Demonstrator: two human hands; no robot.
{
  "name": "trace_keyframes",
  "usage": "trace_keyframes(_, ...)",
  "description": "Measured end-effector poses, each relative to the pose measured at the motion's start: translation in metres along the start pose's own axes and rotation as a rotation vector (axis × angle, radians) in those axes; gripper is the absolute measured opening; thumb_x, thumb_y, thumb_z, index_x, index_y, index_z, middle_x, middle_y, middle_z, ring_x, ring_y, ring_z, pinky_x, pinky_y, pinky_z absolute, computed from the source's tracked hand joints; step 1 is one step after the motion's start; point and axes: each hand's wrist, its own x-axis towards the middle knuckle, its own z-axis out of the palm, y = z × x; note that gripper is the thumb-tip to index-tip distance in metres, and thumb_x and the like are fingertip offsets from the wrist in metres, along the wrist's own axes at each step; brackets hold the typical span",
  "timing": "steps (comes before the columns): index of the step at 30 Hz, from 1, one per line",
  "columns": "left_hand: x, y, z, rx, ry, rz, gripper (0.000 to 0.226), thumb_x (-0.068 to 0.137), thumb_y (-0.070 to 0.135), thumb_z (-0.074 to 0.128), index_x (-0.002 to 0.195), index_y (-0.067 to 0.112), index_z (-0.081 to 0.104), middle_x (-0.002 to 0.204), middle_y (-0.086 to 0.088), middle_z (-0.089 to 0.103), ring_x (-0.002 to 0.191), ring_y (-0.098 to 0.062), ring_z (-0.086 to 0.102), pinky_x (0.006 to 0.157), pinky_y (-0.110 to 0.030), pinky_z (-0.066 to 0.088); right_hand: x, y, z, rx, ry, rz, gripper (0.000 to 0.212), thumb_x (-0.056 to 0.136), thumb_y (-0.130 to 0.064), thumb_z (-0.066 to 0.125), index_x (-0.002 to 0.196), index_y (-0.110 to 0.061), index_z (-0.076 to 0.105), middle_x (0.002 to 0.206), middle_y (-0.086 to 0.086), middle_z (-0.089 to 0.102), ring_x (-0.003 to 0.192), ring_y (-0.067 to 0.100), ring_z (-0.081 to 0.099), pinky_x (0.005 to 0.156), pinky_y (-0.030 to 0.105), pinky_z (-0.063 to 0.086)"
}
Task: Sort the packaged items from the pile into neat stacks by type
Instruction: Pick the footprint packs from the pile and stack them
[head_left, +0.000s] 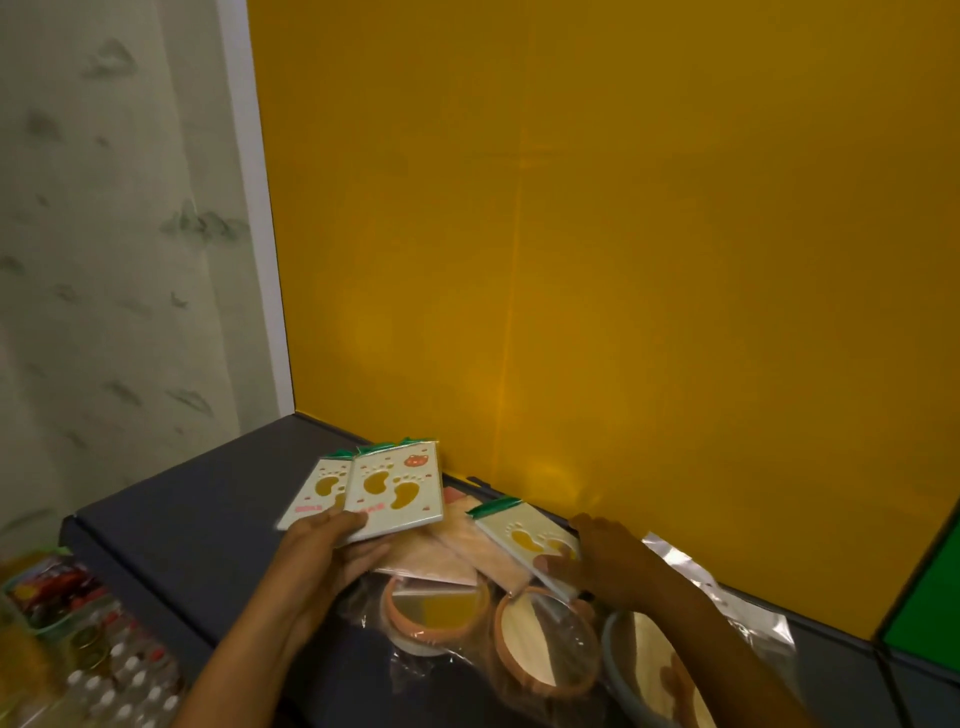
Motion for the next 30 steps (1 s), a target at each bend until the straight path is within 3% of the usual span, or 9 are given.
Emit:
trace_keyframes(2, -0.002, -0.002, -0.005, -0.026, -0.011, -0.003, 0.014, 0.091, 0.001, 0.052, 0.098, 0.012, 0.056, 0.101, -0.019, 0.07, 0.096, -0.034, 0.067, 0.067, -0.037, 0.058, 0.011, 0.004, 0.005, -0.013, 0.001, 0.002, 0.113, 0.048, -0.103, 0.03, 0.127, -0.024, 0.049, 0.125, 0.0, 0.06, 0.109, 0.022, 0.058, 0.091, 0.041, 0.051)
trace_keyframes(8, 0.005, -0.001, -0.019, -0.025, -0.003, -0.035, 0.013, 0.091, 0.003, 0.053, 0.101, 0.011, 0.056, 0.101, -0.02, 0.069, 0.095, -0.035, 0.067, 0.066, -0.038, 0.058, 0.011, -0.008, -0.002, 0.052, 0.016, 0.067, 0.114, 0.032, -0.102, 0.042, 0.113, -0.023, 0.059, 0.113, -0.001, 0.067, 0.097, 0.016, 0.063, 0.083, 0.036, 0.056)
trace_keyframes(10, 0.008, 0.002, -0.022, -0.014, -0.013, -0.049, 0.013, 0.09, 0.004, 0.055, 0.102, 0.01, 0.056, 0.1, -0.02, 0.07, 0.094, -0.035, 0.068, 0.064, -0.037, 0.059, 0.006, -0.016, -0.009, 0.094, 0.018, 0.074, 0.093, 0.044, -0.092, 0.058, 0.109, -0.025, 0.066, 0.111, -0.001, 0.071, 0.094, 0.014, 0.067, 0.082, 0.034, 0.056)
trace_keyframes(12, 0.011, 0.005, -0.025, -0.005, -0.03, -0.05, 0.012, 0.09, 0.005, 0.055, 0.101, 0.01, 0.057, 0.1, -0.02, 0.07, 0.094, -0.034, 0.068, 0.065, -0.037, 0.059, 0.001, -0.025, -0.016, 0.146, 0.025, 0.119, 0.059, 0.063, -0.067, 0.074, 0.101, -0.022, 0.07, 0.106, 0.0, 0.073, 0.088, 0.013, 0.068, 0.079, 0.03, 0.057)
trace_keyframes(14, 0.013, 0.008, -0.028, 0.009, -0.046, -0.046, 0.012, 0.09, 0.006, 0.056, 0.1, 0.012, 0.057, 0.101, -0.019, 0.069, 0.095, -0.034, 0.068, 0.068, -0.039, 0.058, -0.001, -0.028, -0.02, 0.223, 0.03, 0.176, 0.034, 0.074, -0.048, 0.077, 0.093, -0.021, 0.068, 0.101, 0.001, 0.073, 0.078, 0.009, 0.067, 0.066, 0.022, 0.056)
trace_keyframes(17, 0.015, 0.007, -0.03, 0.019, -0.064, -0.06, 0.018, 0.089, 0.007, 0.057, 0.107, 0.011, 0.055, 0.104, -0.018, 0.068, 0.095, -0.034, 0.068, 0.067, -0.038, 0.059, -0.004, -0.03, -0.025, 0.339, 0.108, 0.255, 0.023, 0.083, -0.027, 0.072, 0.096, -0.01, 0.064, 0.096, 0.005, 0.071, 0.073, 0.011, 0.065, 0.055, 0.019, 0.048)
trace_keyframes(22, 0.009, 0.003, -0.029, 0.028, -0.103, -0.052, 0.012, 0.09, 0.005, 0.055, 0.101, 0.008, 0.059, 0.086, -0.013, 0.075, 0.084, -0.029, 0.071, 0.064, -0.036, 0.06, -0.011, -0.033, -0.033, 0.577, 0.195, 0.285, 0.009, 0.087, -0.01, 0.064, 0.081, -0.011, 0.057, 0.083, 0.013, 0.071, 0.071, 0.025, 0.069, 0.062, 0.034, 0.052)
trace_keyframes(27, 0.0, -0.001, -0.025, 0.029, -0.124, -0.044, 0.018, 0.09, 0.004, 0.056, 0.108, 0.005, 0.058, 0.091, -0.015, 0.074, 0.089, -0.032, 0.07, 0.067, -0.039, 0.06, -0.035, -0.031, -0.045, 0.771, 0.213, 0.275, 0.01, 0.086, -0.007, 0.064, 0.08, -0.011, 0.058, 0.082, 0.021, 0.073, 0.067, 0.03, 0.069, 0.068, 0.042, 0.053)
trace_keyframes(30, -0.01, -0.005, -0.013, 0.04, -0.154, -0.051, 0.019, 0.089, 0.004, 0.056, 0.108, 0.005, 0.058, 0.097, -0.018, 0.072, 0.092, -0.034, 0.069, 0.067, -0.041, 0.059, -0.06, -0.025, -0.051, 0.894, 0.215, 0.249, 0.006, 0.088, -0.006, 0.063, 0.089, -0.009, 0.058, 0.079, 0.018, 0.072, 0.069, 0.028, 0.068, 0.069, 0.039, 0.054)
